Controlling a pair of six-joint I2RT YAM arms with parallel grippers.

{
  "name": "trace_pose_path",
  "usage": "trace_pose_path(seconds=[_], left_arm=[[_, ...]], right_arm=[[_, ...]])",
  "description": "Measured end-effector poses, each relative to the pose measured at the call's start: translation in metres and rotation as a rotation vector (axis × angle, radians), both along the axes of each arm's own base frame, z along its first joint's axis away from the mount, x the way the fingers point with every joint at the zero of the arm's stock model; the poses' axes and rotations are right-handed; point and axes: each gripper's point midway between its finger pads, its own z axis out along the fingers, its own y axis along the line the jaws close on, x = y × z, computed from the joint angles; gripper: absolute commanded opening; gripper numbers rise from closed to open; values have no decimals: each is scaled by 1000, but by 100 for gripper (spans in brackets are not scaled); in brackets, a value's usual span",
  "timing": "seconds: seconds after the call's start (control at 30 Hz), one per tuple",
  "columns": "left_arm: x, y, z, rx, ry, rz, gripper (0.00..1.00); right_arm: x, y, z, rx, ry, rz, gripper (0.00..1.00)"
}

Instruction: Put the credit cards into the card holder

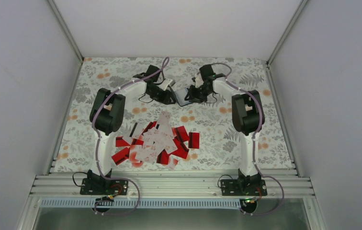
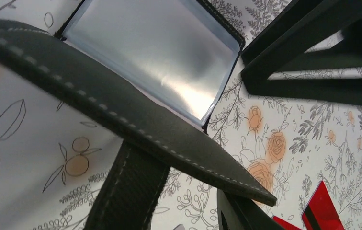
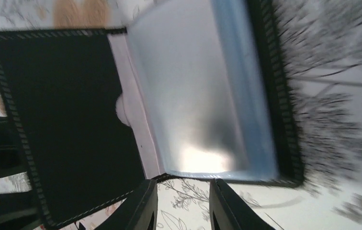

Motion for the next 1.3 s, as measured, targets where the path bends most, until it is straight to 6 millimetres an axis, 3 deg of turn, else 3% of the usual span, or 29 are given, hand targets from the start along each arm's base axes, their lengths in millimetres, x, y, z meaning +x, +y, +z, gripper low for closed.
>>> trace_pose_path(seconds=[0.13, 0.37, 0.43, 0.47, 0.5, 0.67, 0.8, 1.0, 1.13, 1.3], left_arm=[[-7, 5, -1, 20, 18, 16, 40], [-27, 22, 0, 62, 64, 91, 56], [-30, 27, 6, 77, 56, 119, 69], [-31, 30, 10, 84, 48, 129, 89], [-31, 33, 16, 93, 42, 159, 99], [-32, 49, 44, 125, -17, 245, 100], [-39, 57, 49, 142, -18, 276, 100], [-47, 69, 44, 183, -17, 297, 100], [-57, 80, 23, 184, 18, 297, 98], [-60, 84, 16, 154, 31, 280, 99]], right_arm=[[-15, 23, -26, 30, 70, 52, 27], [-31, 63, -21, 108, 71, 148, 27], [-33, 70, -21, 112, 69, 164, 27], [-34, 72, -21, 112, 68, 169, 27], [-35, 74, -21, 111, 68, 173, 27], [-34, 78, -20, 107, 67, 153, 29], [-33, 89, -19, 117, 59, 141, 29], [-35, 117, -14, 175, 52, 129, 30], [-32, 132, 0, 252, 38, 142, 31], [-16, 156, 14, 358, 0, 213, 28]])
